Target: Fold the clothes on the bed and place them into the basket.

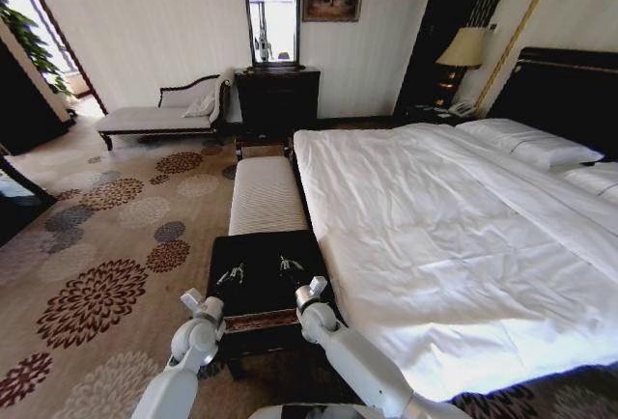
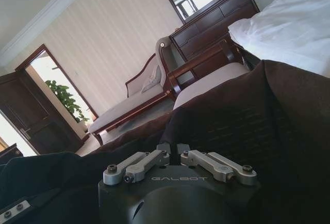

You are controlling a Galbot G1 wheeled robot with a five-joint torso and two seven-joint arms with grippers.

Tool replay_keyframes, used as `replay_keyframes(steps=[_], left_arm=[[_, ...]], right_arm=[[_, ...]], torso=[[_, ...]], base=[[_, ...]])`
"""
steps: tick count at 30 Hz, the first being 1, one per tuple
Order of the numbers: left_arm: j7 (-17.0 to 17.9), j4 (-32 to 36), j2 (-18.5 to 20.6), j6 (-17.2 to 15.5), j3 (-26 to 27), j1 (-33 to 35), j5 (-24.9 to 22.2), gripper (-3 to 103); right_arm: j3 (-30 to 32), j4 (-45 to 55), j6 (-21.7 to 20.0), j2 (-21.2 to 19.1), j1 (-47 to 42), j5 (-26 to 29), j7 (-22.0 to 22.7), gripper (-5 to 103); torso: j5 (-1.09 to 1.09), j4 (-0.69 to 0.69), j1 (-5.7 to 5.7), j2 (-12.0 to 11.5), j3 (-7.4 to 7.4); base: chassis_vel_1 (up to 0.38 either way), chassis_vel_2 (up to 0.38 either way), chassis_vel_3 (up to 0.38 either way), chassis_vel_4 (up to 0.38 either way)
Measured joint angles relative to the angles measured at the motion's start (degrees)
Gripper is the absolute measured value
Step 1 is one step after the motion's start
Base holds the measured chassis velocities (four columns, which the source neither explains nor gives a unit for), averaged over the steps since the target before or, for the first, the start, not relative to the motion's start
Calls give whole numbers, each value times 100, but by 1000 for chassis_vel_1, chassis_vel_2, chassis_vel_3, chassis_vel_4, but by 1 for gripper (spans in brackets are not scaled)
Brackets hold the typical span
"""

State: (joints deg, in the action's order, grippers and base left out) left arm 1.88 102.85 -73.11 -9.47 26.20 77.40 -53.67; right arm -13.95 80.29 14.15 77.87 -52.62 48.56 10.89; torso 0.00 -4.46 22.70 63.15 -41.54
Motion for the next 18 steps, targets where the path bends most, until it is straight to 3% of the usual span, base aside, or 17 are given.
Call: replay_keyframes(steps=[2,5,9,11,12,15,17,18], left_arm=[[1,107,1,0,14,100,47,7],[3,154,5,-3,23,152,100,10],[45,278,16,-14,79,207,192,32],[52,315,26,-16,99,210,201,32],[56,335,33,-18,111,211,204,37],[80,399,86,-26,170,222,206,53],[89,402,103,-28,190,233,209,53],[103,403,110,-30,203,250,220,64]], right_arm=[[6,106,-8,-20,-58,-2,19,4],[7,180,-17,-35,-91,-7,34,2],[32,343,-35,-79,-160,-13,65,23],[44,365,-36,-89,-172,-16,66,28],[53,375,-35,-96,-179,-18,66,28],[96,427,-36,-126,-215,-33,67,45],[112,450,-35,-135,-229,-38,67,50],[127,473,-34,-147,-244,-51,66,56]], torso=[[0,0,0,0,1],[0,1,-1,0,1],[0,1,-1,0,1],[0,0,-1,0,1],[-1,0,-1,0,1],[0,0,-1,0,1],[0,0,-1,0,1],[0,1,-1,0,1]], base=[[0,0,0,0],[0,0,0,0],[0,0,0,0],[0,0,0,0],[0,0,0,0],[0,0,0,0],[0,0,0,0],[0,0,0,0]])
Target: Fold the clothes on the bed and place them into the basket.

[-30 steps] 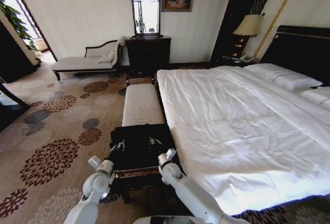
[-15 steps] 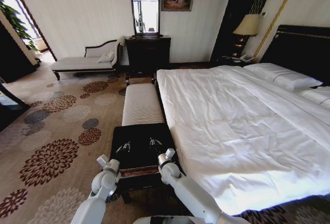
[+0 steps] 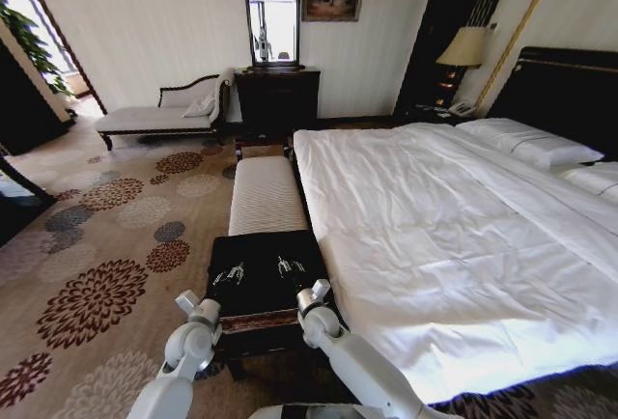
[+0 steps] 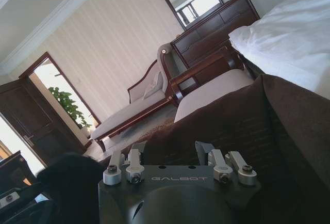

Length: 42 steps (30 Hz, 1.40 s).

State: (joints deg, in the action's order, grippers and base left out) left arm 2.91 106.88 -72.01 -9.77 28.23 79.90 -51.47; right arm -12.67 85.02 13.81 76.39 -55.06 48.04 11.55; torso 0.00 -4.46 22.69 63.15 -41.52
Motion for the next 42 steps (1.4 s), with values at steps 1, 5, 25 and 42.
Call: replay_keyframes(steps=[1,5,25,42], left_arm=[[6,1,0,0,8,11,11,64],[34,1,-18,-3,72,69,113,81],[379,2097,-406,215,1250,1474,1289,100],[663,2913,-1608,2194,808,3395,5115,100]], right_arm=[[9,12,1,-7,-10,-11,0,56],[53,73,10,-36,-52,-56,-2,72],[1400,1974,213,-755,-1138,-710,-334,100],[4395,4280,139,-611,-4410,-3101,630,100]], torso=[[0,0,0,0,0],[0,0,0,0,0],[-1,1,0,1,0],[-1,0,-1,1,0]], base=[[0,0,0,0],[0,0,0,0],[0,0,0,0],[0,0,0,0]])
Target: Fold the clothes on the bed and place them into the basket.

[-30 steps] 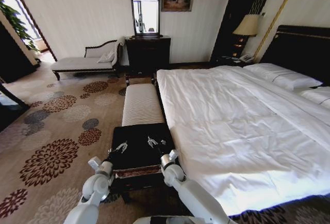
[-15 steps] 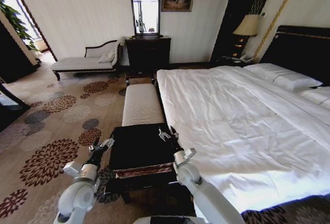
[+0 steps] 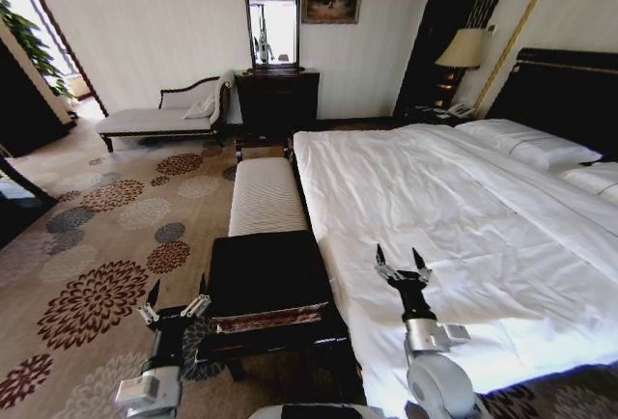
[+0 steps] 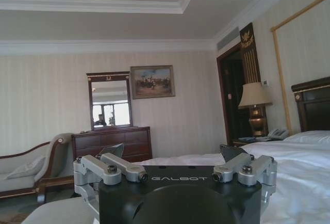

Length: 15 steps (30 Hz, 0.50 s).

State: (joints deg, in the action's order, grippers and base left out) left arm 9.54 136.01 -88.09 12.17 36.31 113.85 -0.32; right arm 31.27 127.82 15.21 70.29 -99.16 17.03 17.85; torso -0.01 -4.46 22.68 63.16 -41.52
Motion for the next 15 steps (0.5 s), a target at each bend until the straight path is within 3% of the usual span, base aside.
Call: replay_keyframes(steps=[4,15], left_arm=[[20,124,-27,-6,-41,6,-13,100],[-43,138,-30,36,-37,8,-178,100]], right_arm=[[186,189,-11,12,-211,-192,135,100],[312,354,81,10,-306,-230,-45,100]], torso=[[0,-1,2,0,-1],[1,0,1,-1,-1]], base=[[0,0,0,0],[0,0,0,0]])
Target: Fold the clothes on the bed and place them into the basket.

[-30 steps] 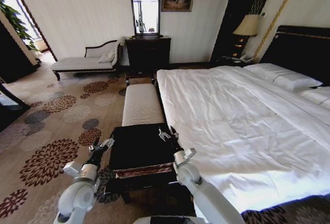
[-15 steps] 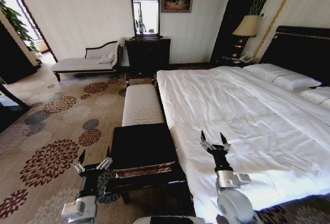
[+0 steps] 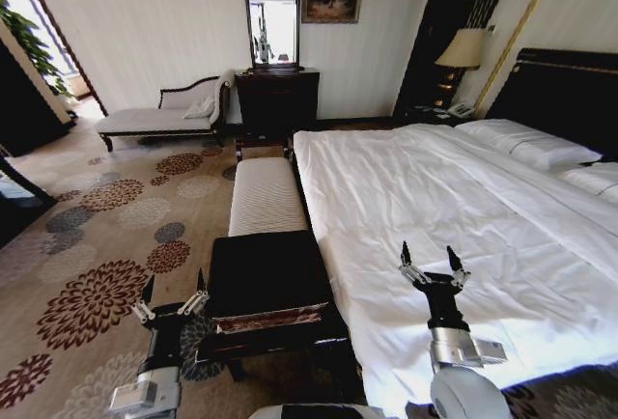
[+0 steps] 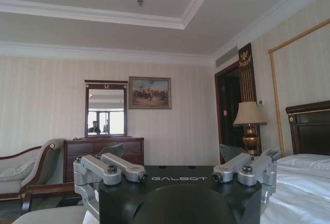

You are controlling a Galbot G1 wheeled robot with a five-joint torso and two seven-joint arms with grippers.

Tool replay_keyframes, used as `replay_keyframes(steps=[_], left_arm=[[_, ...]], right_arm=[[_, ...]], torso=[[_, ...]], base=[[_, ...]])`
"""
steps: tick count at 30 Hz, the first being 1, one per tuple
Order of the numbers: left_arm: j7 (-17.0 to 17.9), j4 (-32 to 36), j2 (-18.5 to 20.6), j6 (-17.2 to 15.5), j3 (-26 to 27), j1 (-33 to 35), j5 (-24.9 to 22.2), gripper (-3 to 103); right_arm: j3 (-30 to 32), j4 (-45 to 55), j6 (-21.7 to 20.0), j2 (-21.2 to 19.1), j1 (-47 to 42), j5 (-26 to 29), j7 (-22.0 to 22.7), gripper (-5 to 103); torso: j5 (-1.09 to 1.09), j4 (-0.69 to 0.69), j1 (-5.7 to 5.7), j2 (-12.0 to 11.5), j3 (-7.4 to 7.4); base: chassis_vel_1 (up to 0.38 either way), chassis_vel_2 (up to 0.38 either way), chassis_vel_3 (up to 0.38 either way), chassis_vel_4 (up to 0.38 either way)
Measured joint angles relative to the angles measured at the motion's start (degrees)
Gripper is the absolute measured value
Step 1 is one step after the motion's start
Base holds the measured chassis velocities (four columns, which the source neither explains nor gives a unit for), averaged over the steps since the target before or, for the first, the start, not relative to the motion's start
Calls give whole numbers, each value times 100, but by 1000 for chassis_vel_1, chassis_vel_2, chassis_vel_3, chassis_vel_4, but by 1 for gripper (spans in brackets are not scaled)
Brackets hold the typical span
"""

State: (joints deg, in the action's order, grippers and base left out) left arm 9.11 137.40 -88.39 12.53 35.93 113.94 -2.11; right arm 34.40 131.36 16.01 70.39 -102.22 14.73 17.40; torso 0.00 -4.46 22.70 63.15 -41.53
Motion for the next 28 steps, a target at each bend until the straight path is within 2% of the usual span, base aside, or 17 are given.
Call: replay_keyframes(steps=[28], left_arm=[[-12,-21,12,-20,2,-15,-35,100]], right_arm=[[-39,-38,2,-1,30,39,-13,100]], torso=[[0,0,0,0,0]], base=[[0,0,0,0]])
